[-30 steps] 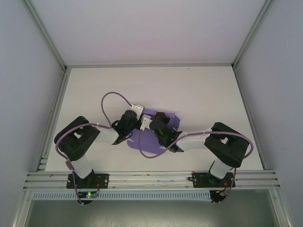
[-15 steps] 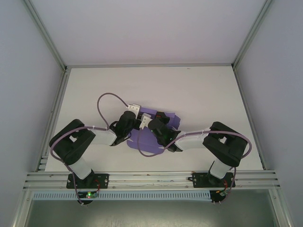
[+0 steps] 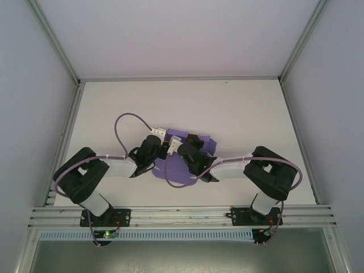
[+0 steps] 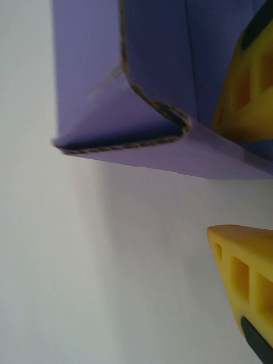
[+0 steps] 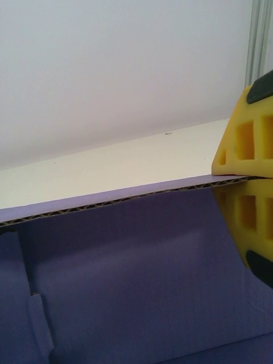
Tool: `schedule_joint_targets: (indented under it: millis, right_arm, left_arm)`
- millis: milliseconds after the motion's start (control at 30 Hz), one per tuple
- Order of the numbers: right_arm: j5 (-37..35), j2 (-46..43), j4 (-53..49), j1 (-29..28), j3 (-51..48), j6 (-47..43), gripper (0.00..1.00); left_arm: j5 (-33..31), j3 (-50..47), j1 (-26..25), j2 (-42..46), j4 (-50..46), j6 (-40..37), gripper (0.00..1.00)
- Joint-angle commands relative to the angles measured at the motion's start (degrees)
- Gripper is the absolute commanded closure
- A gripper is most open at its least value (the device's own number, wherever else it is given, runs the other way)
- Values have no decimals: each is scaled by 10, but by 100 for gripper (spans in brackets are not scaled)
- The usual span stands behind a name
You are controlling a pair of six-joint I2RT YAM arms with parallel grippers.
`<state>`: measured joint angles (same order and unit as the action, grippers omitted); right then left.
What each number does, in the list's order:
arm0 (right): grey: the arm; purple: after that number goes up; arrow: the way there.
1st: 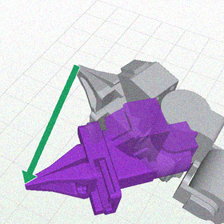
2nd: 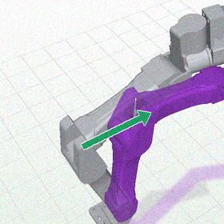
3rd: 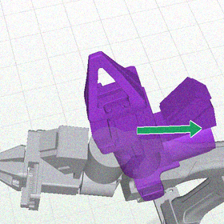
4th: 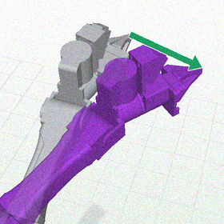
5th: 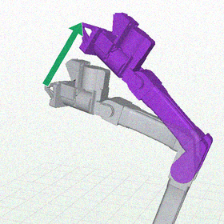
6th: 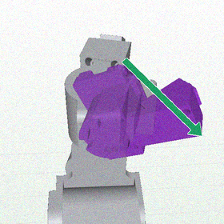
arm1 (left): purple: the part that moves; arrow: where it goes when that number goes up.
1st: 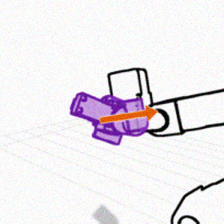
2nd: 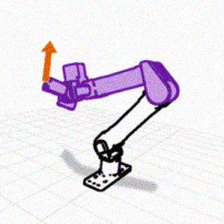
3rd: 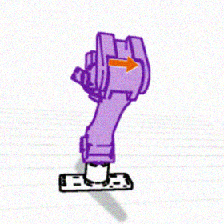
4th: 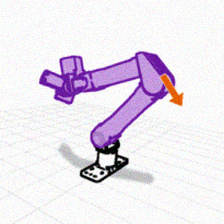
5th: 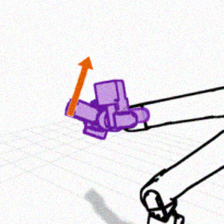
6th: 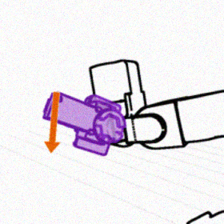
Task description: Assemble paper box
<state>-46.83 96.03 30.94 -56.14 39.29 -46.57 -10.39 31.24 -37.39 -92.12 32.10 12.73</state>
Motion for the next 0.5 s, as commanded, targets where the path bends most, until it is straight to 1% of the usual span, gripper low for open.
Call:
schedule_joint_targets:
  millis: [0,67,100,200,267,300,333,433,467]
  right_arm:
    - [45,8,-56,-5,-3,38,100]
    - [47,8,-62,-5,-2,41,100]
    - [49,8,-64,-5,-1,43,100]
    - [62,6,-80,-5,0,56,100]
    - [70,6,-92,-5,2,68,100]
    - [73,7,-98,-6,3,73,100]
    - [74,9,-104,-6,4,78,100]
    - [65,14,-115,-6,10,90,100]
    - [65,15,-116,-5,9,93,100]
  left_arm:
    - [-18,25,7,-30,14,5,61]
    - [-22,36,8,-46,32,6,67]
    - [-29,39,8,-52,39,9,72]
    - [-55,49,7,-64,63,19,92]
    - [-55,61,7,-74,63,15,96]
    - [-57,66,7,-78,63,17,100]
    - [-60,68,6,-83,65,23,100]
    - [-140,78,-4,-94,46,55,100]
    - [-180,83,-9,-97,31,66,100]
